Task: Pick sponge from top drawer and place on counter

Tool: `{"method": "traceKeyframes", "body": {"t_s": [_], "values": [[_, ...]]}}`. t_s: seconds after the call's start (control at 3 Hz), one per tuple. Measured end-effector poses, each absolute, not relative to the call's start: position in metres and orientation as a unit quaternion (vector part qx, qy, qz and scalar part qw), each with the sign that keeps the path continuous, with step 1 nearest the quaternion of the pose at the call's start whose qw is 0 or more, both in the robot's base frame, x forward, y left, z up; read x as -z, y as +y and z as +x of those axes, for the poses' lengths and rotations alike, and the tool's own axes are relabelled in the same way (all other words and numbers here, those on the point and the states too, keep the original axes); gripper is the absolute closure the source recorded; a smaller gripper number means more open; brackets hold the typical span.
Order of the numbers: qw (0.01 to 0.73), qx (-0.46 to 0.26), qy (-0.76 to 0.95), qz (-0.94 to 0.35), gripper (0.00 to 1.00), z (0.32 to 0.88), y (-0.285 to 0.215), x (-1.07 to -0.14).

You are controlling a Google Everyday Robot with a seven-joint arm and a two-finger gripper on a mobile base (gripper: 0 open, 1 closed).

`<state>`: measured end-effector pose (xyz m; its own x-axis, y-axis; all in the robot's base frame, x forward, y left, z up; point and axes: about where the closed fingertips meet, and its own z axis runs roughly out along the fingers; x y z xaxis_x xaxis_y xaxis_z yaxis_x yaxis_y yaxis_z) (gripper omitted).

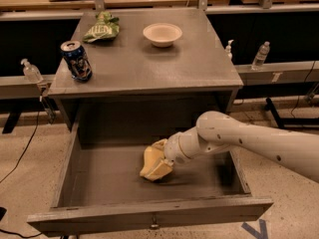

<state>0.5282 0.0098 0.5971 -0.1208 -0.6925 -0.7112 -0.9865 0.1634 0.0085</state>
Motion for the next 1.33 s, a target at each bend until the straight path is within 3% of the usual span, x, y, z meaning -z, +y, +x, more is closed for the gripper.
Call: {"method": "traceKeyframes", "body": {"t_s": [0.33,1.0,1.33], "values": [[0.324,-0.260,0.691,-0.591,1.00,0.535,0.004,-0.623],[0.457,-0.224,0.572,-0.643,1.00,0.538,-0.016,-0.801],[0.477,-0.224,0.539,-0.657,1.00,0.558,-0.024,-0.851]]}}
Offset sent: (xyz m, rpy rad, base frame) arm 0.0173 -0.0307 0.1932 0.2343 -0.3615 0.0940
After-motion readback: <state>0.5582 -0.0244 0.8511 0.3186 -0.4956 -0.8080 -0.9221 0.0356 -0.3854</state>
